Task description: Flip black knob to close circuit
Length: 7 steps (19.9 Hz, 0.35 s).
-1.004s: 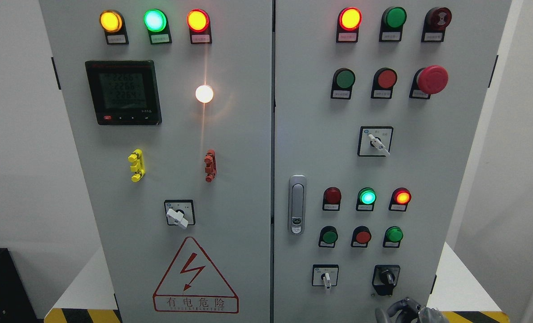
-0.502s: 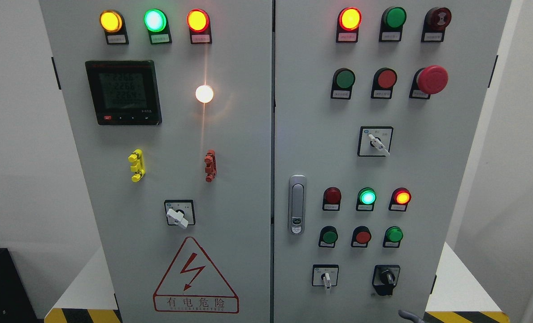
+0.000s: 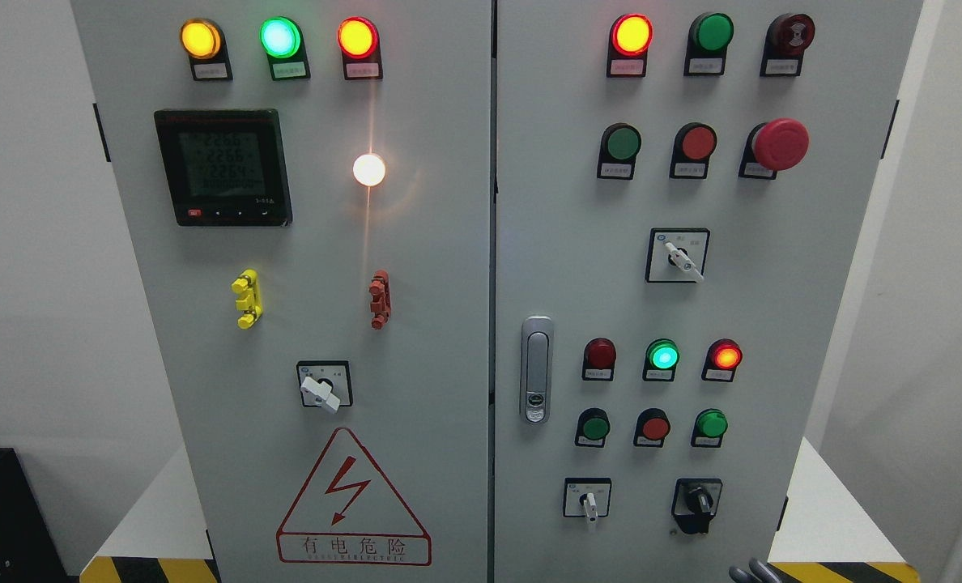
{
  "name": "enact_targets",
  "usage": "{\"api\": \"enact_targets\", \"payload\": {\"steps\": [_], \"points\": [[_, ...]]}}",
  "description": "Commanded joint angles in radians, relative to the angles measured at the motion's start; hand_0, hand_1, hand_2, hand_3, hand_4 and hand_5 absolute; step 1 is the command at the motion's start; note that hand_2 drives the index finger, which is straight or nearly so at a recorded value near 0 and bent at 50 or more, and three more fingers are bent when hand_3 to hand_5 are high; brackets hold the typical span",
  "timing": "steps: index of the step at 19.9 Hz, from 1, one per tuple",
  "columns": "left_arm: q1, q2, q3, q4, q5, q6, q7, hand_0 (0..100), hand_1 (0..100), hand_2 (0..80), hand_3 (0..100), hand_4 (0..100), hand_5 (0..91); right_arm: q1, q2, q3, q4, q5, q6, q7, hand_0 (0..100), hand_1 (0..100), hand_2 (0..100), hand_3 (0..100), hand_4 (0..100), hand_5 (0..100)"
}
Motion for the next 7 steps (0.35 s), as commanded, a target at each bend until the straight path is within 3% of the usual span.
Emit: {"api": "enact_targets", "payload": {"steps": [1, 7], "points": [[0.000, 0.000, -0.001, 0.000, 0.000, -0.001, 0.000, 12, 56, 0.0, 0, 0, 0.0, 0.030, -0.005, 0.008, -0.027, -0.049, -0.011, 0.002, 0, 0, 1, 13, 8, 1], [0.000, 0.000, 0.001, 0.000, 0.000, -0.001, 0.000, 12, 56, 0.0, 0, 0, 0.0, 0.031, -0.004, 0.008, -0.027, -0.060, -0.014, 0.002, 0, 0, 1, 11, 7, 0]]}}
